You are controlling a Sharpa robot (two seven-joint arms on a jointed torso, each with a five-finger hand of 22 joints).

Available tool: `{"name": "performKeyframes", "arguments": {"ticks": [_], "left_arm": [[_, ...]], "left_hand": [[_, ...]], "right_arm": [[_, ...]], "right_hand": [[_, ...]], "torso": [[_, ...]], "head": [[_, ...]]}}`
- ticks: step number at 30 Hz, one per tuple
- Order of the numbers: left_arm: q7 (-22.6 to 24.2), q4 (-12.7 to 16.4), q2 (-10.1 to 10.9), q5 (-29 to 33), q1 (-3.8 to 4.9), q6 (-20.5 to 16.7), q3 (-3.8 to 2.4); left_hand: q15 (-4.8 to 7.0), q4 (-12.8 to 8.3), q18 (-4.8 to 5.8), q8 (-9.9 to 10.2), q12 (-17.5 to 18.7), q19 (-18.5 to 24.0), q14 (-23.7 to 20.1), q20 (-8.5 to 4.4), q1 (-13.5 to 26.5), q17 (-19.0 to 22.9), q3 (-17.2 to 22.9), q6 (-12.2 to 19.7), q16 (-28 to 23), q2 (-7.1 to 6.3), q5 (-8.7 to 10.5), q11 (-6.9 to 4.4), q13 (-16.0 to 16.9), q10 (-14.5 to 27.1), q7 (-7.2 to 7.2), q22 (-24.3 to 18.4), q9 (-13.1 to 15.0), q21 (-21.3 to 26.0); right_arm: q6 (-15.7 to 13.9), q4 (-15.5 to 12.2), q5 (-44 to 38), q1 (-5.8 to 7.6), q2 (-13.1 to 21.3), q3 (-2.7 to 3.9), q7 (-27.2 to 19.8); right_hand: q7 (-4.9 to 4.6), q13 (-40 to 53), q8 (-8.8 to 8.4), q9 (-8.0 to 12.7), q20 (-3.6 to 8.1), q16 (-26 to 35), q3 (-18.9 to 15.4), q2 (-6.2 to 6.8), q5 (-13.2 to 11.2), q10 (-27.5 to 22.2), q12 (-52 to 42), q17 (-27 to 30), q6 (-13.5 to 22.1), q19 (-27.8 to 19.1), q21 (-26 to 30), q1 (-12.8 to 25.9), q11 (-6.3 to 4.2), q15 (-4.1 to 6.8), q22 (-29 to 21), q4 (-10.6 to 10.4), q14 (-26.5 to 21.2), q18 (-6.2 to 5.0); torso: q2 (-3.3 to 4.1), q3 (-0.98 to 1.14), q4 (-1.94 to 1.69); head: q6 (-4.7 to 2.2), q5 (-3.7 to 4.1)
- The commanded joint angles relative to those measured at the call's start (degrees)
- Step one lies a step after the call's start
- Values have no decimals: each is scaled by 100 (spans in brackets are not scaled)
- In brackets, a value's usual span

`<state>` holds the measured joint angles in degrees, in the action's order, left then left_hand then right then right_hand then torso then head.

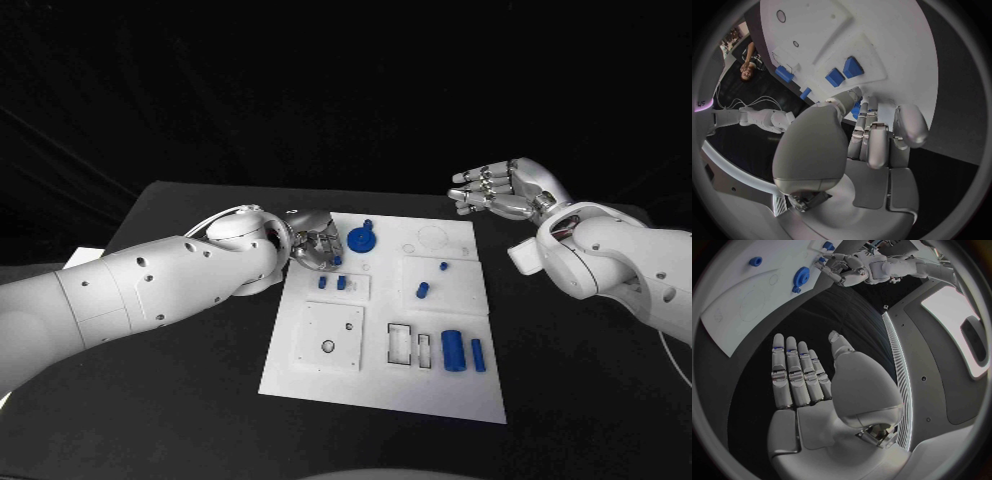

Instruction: Assemble the parts on the task board

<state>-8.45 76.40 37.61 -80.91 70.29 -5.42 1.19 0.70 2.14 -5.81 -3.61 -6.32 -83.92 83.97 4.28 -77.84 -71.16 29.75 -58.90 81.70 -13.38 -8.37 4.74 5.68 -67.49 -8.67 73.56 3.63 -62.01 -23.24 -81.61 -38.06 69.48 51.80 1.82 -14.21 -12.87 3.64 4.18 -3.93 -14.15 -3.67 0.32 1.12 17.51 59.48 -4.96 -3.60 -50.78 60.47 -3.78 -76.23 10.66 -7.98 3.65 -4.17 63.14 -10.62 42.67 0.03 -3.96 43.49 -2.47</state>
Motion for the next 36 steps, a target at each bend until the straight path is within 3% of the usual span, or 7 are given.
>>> {"name": "performKeyframes", "arguments": {"ticks": [1, 9, 13, 17, 20, 27, 36], "left_arm": [[-4, 42, 72, 12, -2, 33, -2], [326, 171, 435, 794, 17, -435, -44], [949, 145, 660, 2422, 65, -787, -61], [1735, 211, 901, 4694, 84, -862, -43], [2212, 378, 1067, 6357, 69, -897, -9], [2657, 804, 1404, 8253, 7, -811, 33], [2849, 931, 1594, 8745, -26, -780, 48]], "left_hand": [[-35, 7, 61, 17, 81, -193, 224, 51, 45, 67, -96, 138, -54, -69, -13, 7, -22, 115, 2, -30, -6, 62], [-75, 9, -68, -31, 206, -58, 157, 98, -31, 371, -537, 421, -199, 5, -19, 66, -110, 628, 35, -492, 21, 848], [-127, -14, -192, -165, 48, 208, -187, 148, -205, 1272, -326, 94, -715, 178, -31, 133, -107, 580, -98, -1017, 52, 1763], [-141, 86, -340, -183, -160, 566, -592, 171, -141, 2060, -208, 21, -1192, 272, -22, 117, -80, 467, -91, -1541, 34, 2698], [-103, 151, -391, -188, -418, 691, -715, 161, -54, 2247, -250, 11, -1305, 299, -6, 50, 7, 241, -46, -1705, 29, 2984], [-23, 234, -421, -291, -1013, 753, -790, 99, 115, 2365, -536, -95, -1334, 341, -1, -62, 285, 110, 33, -1895, 39, 3271], [-11, 219, -427, -323, -1340, 737, -801, 81, 105, 2395, -656, -80, -1314, 379, -9, -75, 447, 232, 39, -1975, 32, 3378]], "right_arm": [[140, 20, -84, -3, 7, 2, 29], [391, 129, -1022, -3, 56, 2, 224], [554, 153, -1771, -3, 91, 3, 386], [873, 97, -2869, -3, 128, 3, 697], [1114, -1, -3838, -8, 146, 4, 982], [1482, -333, -5503, -84, 192, 4, 1621], [1683, -633, -6400, -149, 216, 5, 2083]], "right_hand": [[-81, -3, 5, -2, 30, -32, 0, -58, 10, -51, -16, -11, -4, 61, -9, -23, -25, 27, 12, 80, 99, -8], [218, 38, 190, -54, 507, -455, 261, -82, -232, 465, -328, -261, -514, 1126, -457, -433, -350, 466, 174, 461, 1225, 1], [414, 99, 302, -91, 938, -1140, 476, -35, -278, 1034, -487, -672, -922, 2188, -1112, -633, -637, 865, 478, 661, 2379, -3], [556, 148, 237, -58, 1157, -2871, 833, 54, -239, 1395, -404, -1619, -1170, 2629, -2061, -592, -750, 1053, 1068, 782, 2316, 73], [584, 203, 110, -25, 1208, -4182, 1265, 208, -244, 1520, -196, -2869, -1301, 2608, -3816, -399, -816, 1052, 2774, 841, 2289, 279], [594, 202, -9, -36, 1228, -5795, 1681, 459, -376, 1423, 116, -4681, -1409, 2551, -5622, -66, -802, 1020, 4747, 779, 2360, 497], [568, 103, -50, -32, 1155, -6463, 1952, 643, -443, 1050, 143, -5405, -1356, 2386, -6073, 91, -717, 954, 5171, 698, 2338, 519]], "torso": [[-1, 3, 5], [-6, 6, -2], [-10, 14, 6], [6, 4, 6], [5, -7, 2], [-2, -6, 3], [2, -7, 8]], "head": [[-7, 6], [-29, 41], [-65, 56], [-131, 113], [-159, 243], [-232, 480], [-265, 524]]}}
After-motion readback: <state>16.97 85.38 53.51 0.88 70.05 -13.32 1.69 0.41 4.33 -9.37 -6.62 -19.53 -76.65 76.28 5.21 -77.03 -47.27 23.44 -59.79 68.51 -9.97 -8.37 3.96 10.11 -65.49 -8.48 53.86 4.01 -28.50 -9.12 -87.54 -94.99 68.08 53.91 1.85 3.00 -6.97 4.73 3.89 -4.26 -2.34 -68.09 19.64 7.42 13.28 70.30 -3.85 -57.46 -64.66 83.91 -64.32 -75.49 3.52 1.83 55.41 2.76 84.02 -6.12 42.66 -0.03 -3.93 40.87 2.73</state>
